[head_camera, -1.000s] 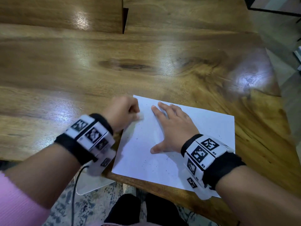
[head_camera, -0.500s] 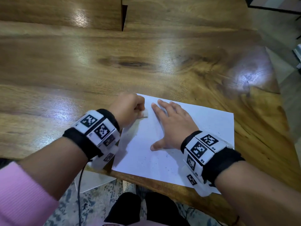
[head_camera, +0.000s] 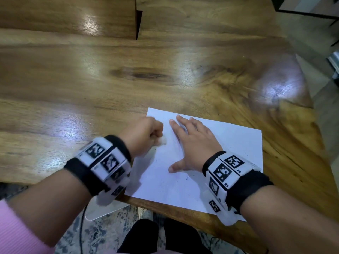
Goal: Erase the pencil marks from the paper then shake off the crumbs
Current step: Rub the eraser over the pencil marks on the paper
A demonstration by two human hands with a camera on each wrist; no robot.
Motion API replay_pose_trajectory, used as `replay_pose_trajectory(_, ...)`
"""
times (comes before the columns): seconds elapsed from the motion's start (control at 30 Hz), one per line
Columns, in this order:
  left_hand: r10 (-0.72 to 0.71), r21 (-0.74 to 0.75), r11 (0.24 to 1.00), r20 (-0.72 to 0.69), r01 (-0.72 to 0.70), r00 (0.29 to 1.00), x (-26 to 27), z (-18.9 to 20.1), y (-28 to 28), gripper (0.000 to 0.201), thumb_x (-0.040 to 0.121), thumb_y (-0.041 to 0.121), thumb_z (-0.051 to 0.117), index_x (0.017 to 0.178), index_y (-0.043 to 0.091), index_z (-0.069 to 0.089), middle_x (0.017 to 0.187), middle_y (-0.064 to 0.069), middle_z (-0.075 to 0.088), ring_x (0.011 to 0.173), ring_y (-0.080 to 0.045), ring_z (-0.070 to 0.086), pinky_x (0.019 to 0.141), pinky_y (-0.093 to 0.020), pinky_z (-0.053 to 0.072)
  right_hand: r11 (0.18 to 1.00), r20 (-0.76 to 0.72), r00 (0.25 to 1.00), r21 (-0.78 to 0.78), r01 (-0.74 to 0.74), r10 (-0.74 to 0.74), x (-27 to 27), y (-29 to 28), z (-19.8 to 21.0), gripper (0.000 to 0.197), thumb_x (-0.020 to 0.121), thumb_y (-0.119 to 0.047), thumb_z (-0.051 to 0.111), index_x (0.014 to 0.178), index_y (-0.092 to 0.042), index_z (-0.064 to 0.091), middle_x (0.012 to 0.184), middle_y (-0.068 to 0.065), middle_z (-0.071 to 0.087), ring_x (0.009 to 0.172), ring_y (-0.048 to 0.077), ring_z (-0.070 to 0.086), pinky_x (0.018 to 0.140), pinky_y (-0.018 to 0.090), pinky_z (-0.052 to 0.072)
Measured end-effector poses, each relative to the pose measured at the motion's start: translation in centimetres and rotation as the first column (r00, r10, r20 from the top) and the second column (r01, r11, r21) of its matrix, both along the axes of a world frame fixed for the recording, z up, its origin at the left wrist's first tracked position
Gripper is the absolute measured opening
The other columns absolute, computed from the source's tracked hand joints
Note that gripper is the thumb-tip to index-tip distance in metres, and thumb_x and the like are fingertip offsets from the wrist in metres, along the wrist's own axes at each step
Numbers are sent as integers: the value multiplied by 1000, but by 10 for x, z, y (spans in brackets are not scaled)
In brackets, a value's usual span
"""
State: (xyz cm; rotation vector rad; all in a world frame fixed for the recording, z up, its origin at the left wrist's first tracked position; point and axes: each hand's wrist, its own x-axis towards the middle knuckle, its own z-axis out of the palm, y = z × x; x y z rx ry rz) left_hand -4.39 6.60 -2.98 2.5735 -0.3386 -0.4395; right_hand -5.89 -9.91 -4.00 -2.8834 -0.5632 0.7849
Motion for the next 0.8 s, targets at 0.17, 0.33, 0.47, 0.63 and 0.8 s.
replay_pose_trajectory(0.17,-145,2,989,-70,145,987,-35,-3,14,12,76,20,69,72,10,64,70,5,48,71,-17,49,57,-20,31,1000,-5,1000,11,0,0,-1,-1,0,124,64,-67,70,149,-31,-13,157,-11,-17,145,22,-12,116,37,-1)
replay_pose_trajectory(0.33,11,-5,1000,58,-10,998,20,-2,-8,15,76,17,70,84,5,65,79,-1,53,74,-18,48,67,-22,31,1000,2,1000,0,-9,9,-1,-1,0,124,65,-68,69,149,-31,-14,157,-10,-17,145,22,-11,117,38,0)
replay_pose_trajectory(0.47,-19,-2,1000,-2,19,1000,0,0,3,11,77,14,68,73,7,61,70,-1,52,65,-16,44,51,-23,26,1000,-9,1000,13,0,0,0,-1,0,124,64,-67,69,149,-31,-14,157,-12,-18,145,21,-13,116,37,-1)
replay_pose_trajectory(0.63,-57,-15,998,-18,57,998,-19,-2,9,9,75,14,70,73,11,62,71,4,50,69,-15,46,54,-13,27,999,-7,1000,32,4,-4,-1,-2,-1,124,65,-66,70,149,-31,-14,157,-12,-19,145,20,-14,116,37,-3)
replay_pose_trajectory(0.8,43,-9,999,46,-43,998,25,-5,-15,14,77,13,68,87,5,64,81,-2,52,76,-17,46,65,-21,26,999,11,1000,32,6,-6,-1,-2,-3,126,63,-67,71,149,-30,-14,157,-12,-17,145,21,-12,117,37,-1)
